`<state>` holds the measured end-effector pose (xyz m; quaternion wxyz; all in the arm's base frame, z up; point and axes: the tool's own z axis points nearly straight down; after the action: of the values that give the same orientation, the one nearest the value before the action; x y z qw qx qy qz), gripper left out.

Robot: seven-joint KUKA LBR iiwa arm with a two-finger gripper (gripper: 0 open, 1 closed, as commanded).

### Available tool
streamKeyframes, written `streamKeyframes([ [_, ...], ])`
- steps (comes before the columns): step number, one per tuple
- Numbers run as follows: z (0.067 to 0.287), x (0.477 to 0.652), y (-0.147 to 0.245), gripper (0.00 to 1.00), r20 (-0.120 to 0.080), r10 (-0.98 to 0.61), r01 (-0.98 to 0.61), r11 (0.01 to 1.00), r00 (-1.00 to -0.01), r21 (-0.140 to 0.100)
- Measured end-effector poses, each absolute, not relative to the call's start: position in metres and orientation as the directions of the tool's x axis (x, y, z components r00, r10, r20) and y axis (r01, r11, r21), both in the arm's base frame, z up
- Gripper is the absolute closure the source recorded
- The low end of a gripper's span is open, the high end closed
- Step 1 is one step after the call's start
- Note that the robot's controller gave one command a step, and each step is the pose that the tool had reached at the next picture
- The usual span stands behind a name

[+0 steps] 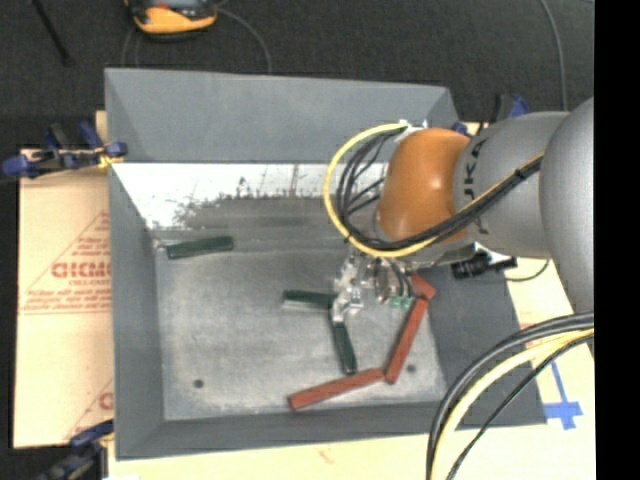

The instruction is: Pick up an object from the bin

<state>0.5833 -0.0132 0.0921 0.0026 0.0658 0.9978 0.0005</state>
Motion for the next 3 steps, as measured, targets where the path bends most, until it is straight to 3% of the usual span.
streamKeyframes([
  [1,0.125,0.579,-0.008,1.0,-0.004,0.16,0.16,0.987,-0.987,0.0],
  [2,0.191,0.588,0.01,1.0,-0.001,0.133,0.133,0.991,-0.991,-0.001],
  [3,0.12,0.577,0.028,0.0,0.001,0.17,0.17,0.985,-0.985,0.0],
])
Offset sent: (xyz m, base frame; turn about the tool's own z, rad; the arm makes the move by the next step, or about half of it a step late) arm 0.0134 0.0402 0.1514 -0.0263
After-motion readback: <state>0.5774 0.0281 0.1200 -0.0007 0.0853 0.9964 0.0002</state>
